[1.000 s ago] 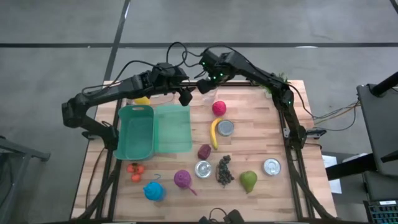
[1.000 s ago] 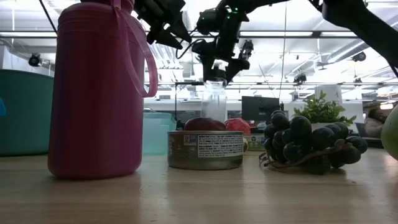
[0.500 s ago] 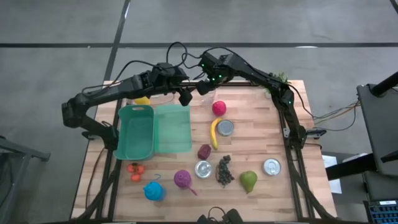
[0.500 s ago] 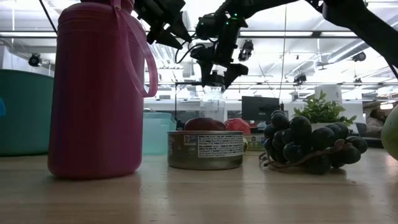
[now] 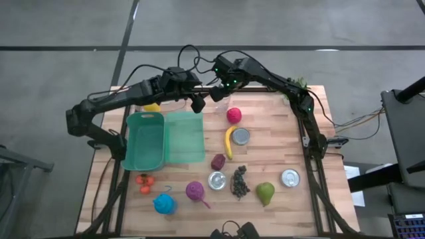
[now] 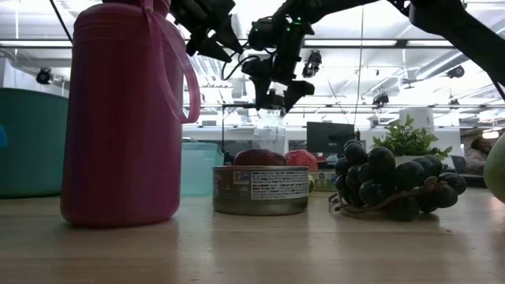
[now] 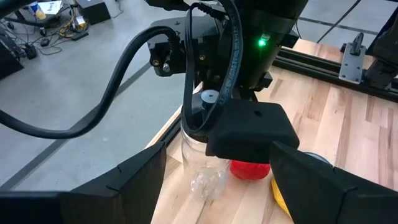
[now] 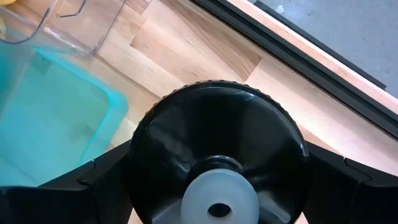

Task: Pick & Place Food Item
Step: Put the transparent water bottle into the transparent bin

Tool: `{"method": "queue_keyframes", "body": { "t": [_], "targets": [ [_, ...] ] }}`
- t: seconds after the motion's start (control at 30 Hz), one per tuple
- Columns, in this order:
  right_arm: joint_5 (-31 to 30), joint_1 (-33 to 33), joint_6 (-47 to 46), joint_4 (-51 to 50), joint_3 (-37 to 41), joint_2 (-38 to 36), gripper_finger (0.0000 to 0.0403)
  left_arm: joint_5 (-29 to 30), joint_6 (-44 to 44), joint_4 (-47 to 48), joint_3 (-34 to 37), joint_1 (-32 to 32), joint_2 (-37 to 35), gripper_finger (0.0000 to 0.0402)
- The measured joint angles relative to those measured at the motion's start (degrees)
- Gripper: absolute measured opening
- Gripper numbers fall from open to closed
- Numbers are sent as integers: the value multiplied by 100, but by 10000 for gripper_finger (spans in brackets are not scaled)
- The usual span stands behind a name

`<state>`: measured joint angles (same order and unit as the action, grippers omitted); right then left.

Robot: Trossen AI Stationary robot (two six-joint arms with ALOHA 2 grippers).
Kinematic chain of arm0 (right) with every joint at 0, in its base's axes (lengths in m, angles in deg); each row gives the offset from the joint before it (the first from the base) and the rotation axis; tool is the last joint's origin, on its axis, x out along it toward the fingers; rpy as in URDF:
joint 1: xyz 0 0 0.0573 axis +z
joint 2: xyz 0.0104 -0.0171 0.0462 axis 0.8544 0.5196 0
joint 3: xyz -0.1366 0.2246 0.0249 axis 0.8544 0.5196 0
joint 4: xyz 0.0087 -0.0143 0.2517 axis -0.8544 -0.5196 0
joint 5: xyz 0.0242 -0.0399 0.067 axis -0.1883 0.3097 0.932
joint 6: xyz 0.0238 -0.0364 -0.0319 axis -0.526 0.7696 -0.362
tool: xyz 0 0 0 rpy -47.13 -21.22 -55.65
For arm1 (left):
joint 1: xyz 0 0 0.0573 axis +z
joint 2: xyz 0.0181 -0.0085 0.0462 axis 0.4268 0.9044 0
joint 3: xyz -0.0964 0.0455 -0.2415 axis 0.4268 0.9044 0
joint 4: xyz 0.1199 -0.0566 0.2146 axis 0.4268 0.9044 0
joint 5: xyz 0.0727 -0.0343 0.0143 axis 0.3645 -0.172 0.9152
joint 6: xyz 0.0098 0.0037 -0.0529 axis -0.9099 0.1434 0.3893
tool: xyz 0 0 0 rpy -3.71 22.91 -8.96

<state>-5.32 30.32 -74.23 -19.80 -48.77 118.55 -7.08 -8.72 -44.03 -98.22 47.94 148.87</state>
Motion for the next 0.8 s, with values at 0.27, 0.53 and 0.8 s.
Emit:
{"method": "queue_keyframes", "body": {
  "t": [0.27,0.53,0.8],
  "targets": [
    [-4,0,27,10,6,0,356,0,0,0,0,0,0,291],
    [-25,-2,33,148,12,0,376,0,2,0,0,-1,0,291],
    [-48,-2,34,151,10,0,377,0,2,2,0,-2,0,291]
  ]
}}
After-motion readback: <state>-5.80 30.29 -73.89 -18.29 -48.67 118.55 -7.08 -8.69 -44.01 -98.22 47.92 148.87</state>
